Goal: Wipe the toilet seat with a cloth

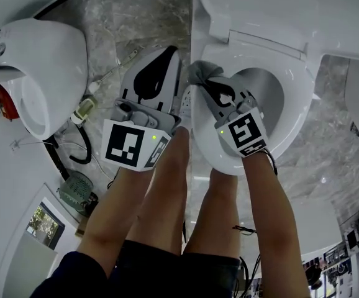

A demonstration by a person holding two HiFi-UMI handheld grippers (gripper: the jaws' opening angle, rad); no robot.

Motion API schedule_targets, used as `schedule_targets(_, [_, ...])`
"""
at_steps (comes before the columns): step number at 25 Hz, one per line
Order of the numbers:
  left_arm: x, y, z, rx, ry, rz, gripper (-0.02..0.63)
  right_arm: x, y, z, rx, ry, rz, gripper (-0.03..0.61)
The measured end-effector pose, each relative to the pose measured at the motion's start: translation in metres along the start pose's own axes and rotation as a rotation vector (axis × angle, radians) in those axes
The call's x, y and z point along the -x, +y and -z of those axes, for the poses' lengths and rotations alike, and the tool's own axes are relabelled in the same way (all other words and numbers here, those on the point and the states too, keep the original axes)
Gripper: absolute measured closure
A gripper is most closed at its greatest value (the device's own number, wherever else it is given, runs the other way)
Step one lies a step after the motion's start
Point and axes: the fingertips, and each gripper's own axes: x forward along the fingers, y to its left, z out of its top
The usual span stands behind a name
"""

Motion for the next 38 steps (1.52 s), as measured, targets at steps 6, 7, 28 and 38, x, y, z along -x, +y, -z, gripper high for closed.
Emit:
schedule_targets(6, [0.005, 0.008, -0.002, -0.002, -0.001, -0.011, 0.594, 0.031, 0.104, 0.061, 0.076, 0.134, -0.341, 0.541])
schedule_targets(7, [0.006, 0.009, -0.002, -0.002, -0.001, -0.013, 0.594, 0.037, 0.12, 0.07, 0.093, 0.159, -0.403, 0.541])
schedule_targets(28, [0.006, 0.003, -0.007, 0.005, -0.027, -0.024, 0.594, 0.013, -0.033, 0.004, 0.014, -0.086, 0.103, 0.541])
schedule_targets(38, [0.009, -0.004, -0.016, -0.018, -0.028, -0.003, 0.594, 0.095, 0.122, 0.145, 0.167, 0.317, -0.394, 0.541])
